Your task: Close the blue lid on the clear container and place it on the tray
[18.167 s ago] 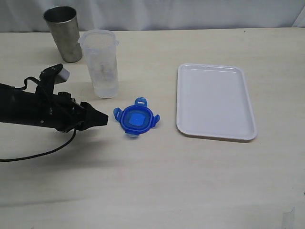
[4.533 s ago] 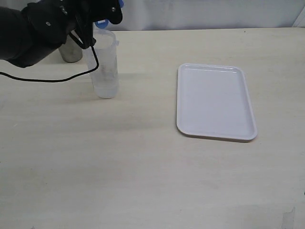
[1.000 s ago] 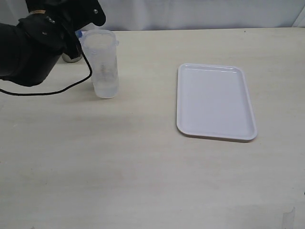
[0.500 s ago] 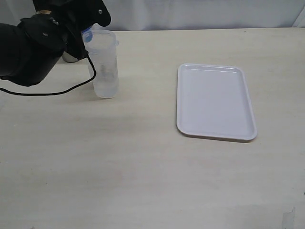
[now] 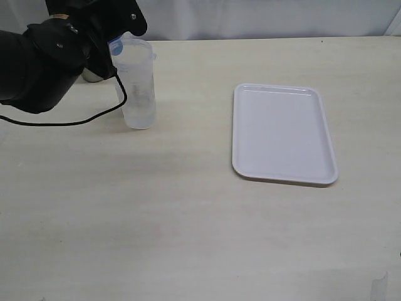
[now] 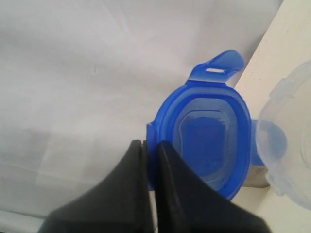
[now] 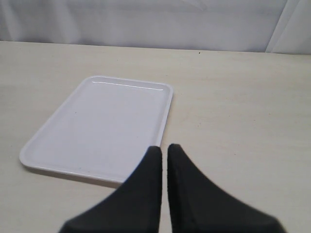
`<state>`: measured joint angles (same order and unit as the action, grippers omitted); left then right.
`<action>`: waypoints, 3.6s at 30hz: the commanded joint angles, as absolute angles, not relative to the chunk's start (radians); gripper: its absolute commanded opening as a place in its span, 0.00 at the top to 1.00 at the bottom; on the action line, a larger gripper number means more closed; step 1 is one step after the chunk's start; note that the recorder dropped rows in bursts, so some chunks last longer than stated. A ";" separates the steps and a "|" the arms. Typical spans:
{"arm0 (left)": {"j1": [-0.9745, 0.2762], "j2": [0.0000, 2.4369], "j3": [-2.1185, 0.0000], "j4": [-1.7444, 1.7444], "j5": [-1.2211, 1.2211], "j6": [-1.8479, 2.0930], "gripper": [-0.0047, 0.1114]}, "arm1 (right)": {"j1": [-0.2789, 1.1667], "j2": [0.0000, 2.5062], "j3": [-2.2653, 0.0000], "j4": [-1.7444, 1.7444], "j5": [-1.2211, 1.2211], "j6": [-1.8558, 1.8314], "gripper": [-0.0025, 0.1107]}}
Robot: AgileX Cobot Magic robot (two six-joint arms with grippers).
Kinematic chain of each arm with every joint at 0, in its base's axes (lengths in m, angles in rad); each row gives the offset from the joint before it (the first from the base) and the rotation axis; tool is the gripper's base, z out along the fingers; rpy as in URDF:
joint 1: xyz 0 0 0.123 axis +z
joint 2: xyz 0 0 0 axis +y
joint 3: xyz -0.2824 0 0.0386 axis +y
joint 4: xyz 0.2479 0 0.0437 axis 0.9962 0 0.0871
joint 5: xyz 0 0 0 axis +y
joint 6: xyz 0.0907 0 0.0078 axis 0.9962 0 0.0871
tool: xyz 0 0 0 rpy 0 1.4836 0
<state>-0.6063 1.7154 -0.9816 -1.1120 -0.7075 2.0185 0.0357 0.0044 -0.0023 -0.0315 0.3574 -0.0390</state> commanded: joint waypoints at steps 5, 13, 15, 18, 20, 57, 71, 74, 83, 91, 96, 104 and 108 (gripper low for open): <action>-0.605 1.706 -0.980 -1.004 -0.710 2.014 0.96 | 0.038 0.000 0.000 -0.030 0.347 -0.037 0.94; -0.605 1.706 -0.980 -0.976 -0.667 2.014 0.96 | 0.038 0.000 0.000 -0.030 0.347 -0.037 0.94; -0.605 1.706 -0.980 -0.977 -0.648 2.014 0.96 | 0.038 0.000 0.000 -0.030 0.347 -0.037 0.94; -0.605 1.706 -0.980 -0.979 -0.650 2.014 0.96 | 0.038 0.000 0.000 -0.030 0.347 -0.037 0.94; -0.605 1.706 -0.980 -0.979 -0.664 2.014 0.96 | 0.038 0.000 0.000 -0.030 0.347 -0.037 0.94; -0.664 1.704 -0.931 -1.032 -0.730 2.100 0.96 | 0.038 0.000 0.000 -0.030 0.347 -0.037 0.94; -0.664 1.704 -0.931 -1.032 -0.807 2.093 0.96 | 0.038 0.000 0.000 -0.030 0.347 -0.037 0.94; -0.664 1.704 -0.931 -1.036 -0.813 2.093 0.96 | 0.038 0.000 0.000 -0.030 0.347 -0.037 0.94; -0.664 1.704 -0.931 -1.035 -0.826 2.093 0.96 | 0.038 0.000 0.000 -0.030 0.347 -0.037 0.94; -0.664 1.704 -0.931 -1.022 -0.849 2.088 0.96 | 0.038 0.000 0.000 -0.030 0.347 -0.037 0.94; -0.664 1.702 -0.931 -1.007 -0.851 2.088 0.96 | 0.038 0.000 0.000 -0.030 0.347 -0.037 0.94; -0.664 1.664 -0.931 -1.047 -0.809 2.088 0.96 | 0.038 0.000 0.000 -0.030 0.347 -0.037 0.94; -0.664 1.664 -0.931 -1.051 -0.737 2.088 0.96 | 0.038 0.000 0.000 -0.030 0.347 -0.037 0.94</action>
